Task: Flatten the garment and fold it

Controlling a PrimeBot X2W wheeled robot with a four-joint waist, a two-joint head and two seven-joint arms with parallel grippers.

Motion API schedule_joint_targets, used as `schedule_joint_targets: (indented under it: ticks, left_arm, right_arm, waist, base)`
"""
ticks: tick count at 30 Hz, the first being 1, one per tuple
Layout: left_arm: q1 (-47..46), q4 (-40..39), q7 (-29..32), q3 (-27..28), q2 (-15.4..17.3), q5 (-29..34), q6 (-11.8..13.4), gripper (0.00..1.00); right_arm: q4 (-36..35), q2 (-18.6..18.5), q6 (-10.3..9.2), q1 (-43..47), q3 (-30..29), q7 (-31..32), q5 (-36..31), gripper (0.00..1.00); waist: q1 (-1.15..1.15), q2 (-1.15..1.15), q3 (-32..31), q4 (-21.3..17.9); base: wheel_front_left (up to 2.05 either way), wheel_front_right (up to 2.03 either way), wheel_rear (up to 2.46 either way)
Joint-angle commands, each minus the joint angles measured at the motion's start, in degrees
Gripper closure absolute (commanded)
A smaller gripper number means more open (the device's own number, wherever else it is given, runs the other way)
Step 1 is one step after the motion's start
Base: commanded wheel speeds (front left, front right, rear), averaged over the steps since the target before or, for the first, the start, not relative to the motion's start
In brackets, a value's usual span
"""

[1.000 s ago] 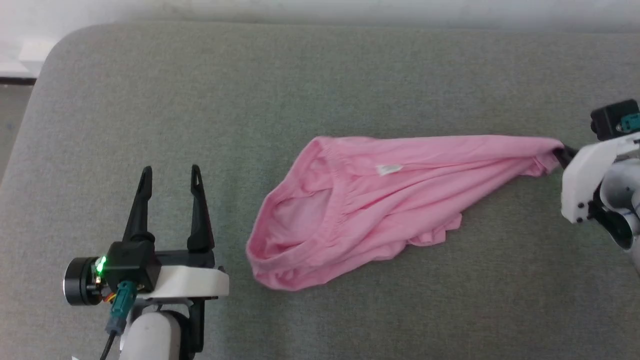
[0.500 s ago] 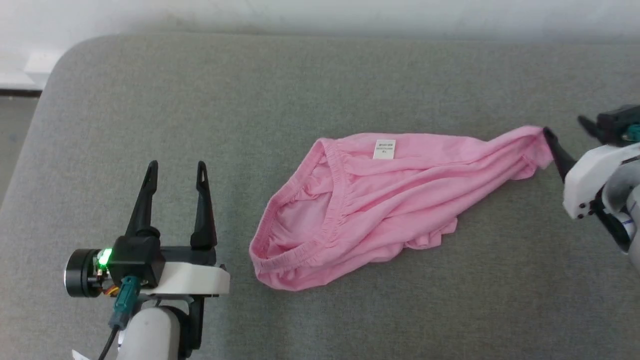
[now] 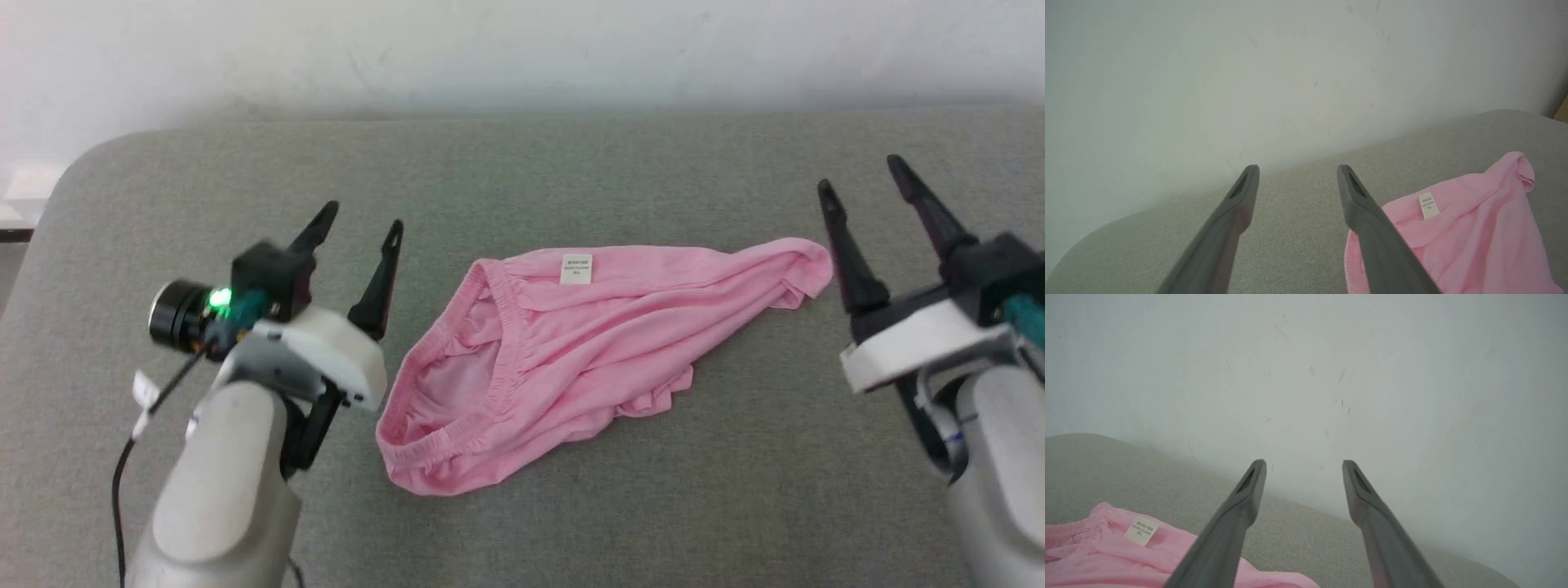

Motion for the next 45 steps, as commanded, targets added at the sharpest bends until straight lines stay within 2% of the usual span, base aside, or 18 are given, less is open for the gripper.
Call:
schedule_joint_targets:
  ticks: [1,4,10,15,19,23,29,39,40,41,45]
  left_arm:
    - [-2.4,1.09,2.43,-1.32,1.38,-1.58,-0.28,0.0]
    - [-5.11,2.5,6.64,-4.85,2.93,-4.58,-0.41,0.0]
    - [-12.1,5.67,19.07,-17.7,8.07,-19.46,-0.45,0.0]
    - [-16.14,8.09,28.06,-25.7,11.27,-30.56,-0.46,0.0]
    - [-18.46,8.78,33.44,-32.7,14.19,-35.08,-0.46,0.0]
    - [-20.46,10.46,34.18,-36.59,15.34,-37.99,-0.47,0.0]
    - [-22.94,14.83,31.59,-40.84,15.15,-39.39,-0.47,0.0]
    - [-26.21,18.83,26.56,-47.21,16.34,-39.97,-0.47,0.0]
    - [-26.27,19.07,25.94,-47.89,16.31,-40.07,-0.47,0.23]
    - [-26.39,19.03,25.0,-48.56,16.23,-40.18,-0.47,0.98]
    - [-27.35,18.62,22.12,-50.32,16.03,-41.82,-0.47,1.0]
  right_arm:
    - [-3.07,1.66,-0.04,2.14,-1.04,-0.27,-1.54,0.0]
    - [-7.75,3.71,-0.04,5.0,-2.64,-0.27,-3.8,0.0]
    - [-18.88,10.3,-0.04,12.04,-7.15,-0.28,-6.87,0.0]
    - [-21.52,12.69,-0.04,16.0,-7.31,-0.28,-7.27,0.0]
    - [-21.77,13.67,-0.04,16.87,-7.56,-0.28,-7.17,0.0]
    - [-22.17,14.24,-0.04,16.41,-7.56,-0.28,-7.25,0.0]
    - [-22.41,14.7,-0.04,15.44,-7.46,-0.28,-7.47,0.0]
    - [-22.99,15.0,-0.04,15.96,-8.37,-0.28,-7.4,0.0]
    - [-23.04,15.01,-0.04,16.0,-8.35,-0.28,-7.16,0.0]
    - [-23.14,15.02,-0.04,16.02,-8.33,-0.28,-6.89,0.0]
    - [-23.39,15.03,-0.04,16.11,-8.23,-0.28,-6.76,0.0]
  waist:
    - [0.01,0.01,-0.32,-0.99]
    - [0.01,0.01,-0.22,-1.66]
    - [0.01,0.01,0.57,-3.58]
    - [0.01,0.01,1.7,-5.91]
    - [0.01,0.01,2.79,-7.9]
    - [0.01,0.01,4.03,-9.73]
    - [0.01,0.01,5.46,-11.34]
    - [0.01,0.01,5.97,-10.1]
    - [0.01,0.01,5.91,-9.84]
    - [0.01,0.01,5.85,-9.57]
    - [0.01,0.01,5.62,-8.73]
  base:
    - [0.0,0.0,0.0]
    - [0.0,0.0,0.0]
    - [0.0,0.0,0.0]
    - [0.0,0.0,0.0]
    - [0.0,0.0,0.0]
    - [0.0,0.0,0.0]
    - [0.0,0.0,0.0]
    - [0.0,0.0,0.0]
    - [0.0,0.0,0.0]
    - [0.0,0.0,0.0]
    - [0.0,0.0,0.0]
